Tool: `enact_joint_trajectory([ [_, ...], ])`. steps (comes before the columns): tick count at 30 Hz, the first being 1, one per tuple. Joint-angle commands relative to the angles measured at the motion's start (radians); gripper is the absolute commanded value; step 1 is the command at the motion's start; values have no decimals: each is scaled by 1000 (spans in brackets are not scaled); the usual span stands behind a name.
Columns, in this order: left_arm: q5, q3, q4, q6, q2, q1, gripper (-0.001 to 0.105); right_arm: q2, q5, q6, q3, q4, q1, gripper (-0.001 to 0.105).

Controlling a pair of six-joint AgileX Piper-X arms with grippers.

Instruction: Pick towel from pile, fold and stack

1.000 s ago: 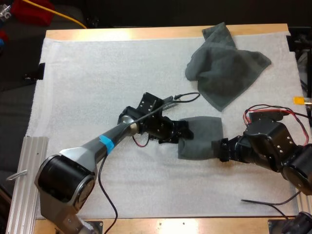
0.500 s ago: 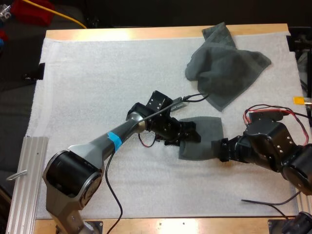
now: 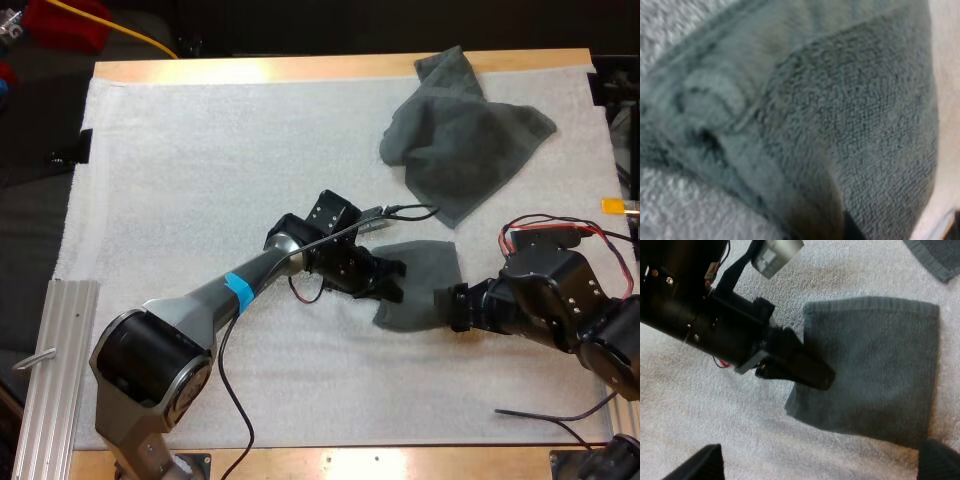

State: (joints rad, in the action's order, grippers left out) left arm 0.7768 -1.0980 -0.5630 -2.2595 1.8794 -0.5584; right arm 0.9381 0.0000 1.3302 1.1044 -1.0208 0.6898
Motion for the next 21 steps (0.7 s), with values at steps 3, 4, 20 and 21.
enact_joint_trajectory([
  [3,-26,-16,-117,118,-11,32,0,-6,0,9,3,-9,3,74],
  [4,-62,-24,-165,170,-17,49,0,-6,0,9,3,-9,3,74],
  [20,-496,-132,-563,570,-47,366,0,-6,0,9,3,-7,3,74],
  [21,-511,-132,-564,572,-47,383,0,-6,0,9,3,-7,3,74],
])
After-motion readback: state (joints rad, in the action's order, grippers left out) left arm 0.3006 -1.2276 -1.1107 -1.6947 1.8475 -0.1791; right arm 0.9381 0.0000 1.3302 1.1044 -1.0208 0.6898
